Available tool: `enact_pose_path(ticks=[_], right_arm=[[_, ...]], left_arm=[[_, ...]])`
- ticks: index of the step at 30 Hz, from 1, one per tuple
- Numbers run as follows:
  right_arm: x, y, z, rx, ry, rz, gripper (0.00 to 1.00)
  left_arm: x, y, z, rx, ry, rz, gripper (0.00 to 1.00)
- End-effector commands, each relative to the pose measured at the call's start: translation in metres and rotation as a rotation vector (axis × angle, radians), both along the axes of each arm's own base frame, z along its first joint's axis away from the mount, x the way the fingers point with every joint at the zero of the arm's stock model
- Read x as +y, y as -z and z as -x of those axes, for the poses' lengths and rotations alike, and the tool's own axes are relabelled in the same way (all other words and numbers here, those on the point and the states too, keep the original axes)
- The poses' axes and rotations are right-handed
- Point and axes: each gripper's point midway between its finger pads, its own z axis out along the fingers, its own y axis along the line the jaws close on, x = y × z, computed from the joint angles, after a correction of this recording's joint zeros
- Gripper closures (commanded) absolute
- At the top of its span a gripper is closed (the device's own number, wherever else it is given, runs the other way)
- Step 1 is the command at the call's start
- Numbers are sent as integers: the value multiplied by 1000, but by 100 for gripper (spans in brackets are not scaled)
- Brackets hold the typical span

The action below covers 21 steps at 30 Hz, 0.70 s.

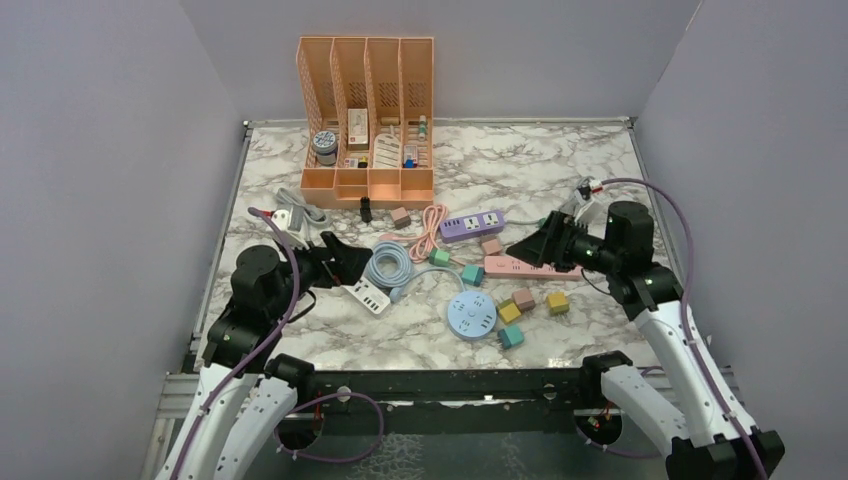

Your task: Insert the plug

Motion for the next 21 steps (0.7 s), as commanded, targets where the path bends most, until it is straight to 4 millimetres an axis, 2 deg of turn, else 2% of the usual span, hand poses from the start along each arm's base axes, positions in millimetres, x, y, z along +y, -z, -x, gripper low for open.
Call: enact_pose_path(ticks=[1, 4, 8, 12, 15, 21], right_arm=[[9, 19, -16, -31, -46, 2, 23], [19, 31, -23, -34, -46, 51, 23], [41, 51, -34, -45, -52, 195, 23], [63, 62, -49, -82, -76, 326, 23], [83, 71, -59, -129, -140, 412, 25], [127, 107, -73, -240, -288, 601, 25]], left_arm=[[5, 0, -3, -3, -54, 32, 0], [3, 2, -4, 11, -46, 29, 0], [0, 10, -7, 56, -41, 33, 0], [-4, 15, -10, 67, -26, 28, 0], [-4, 19, -11, 72, -26, 29, 0], [1, 37, -17, 98, -75, 27, 0]])
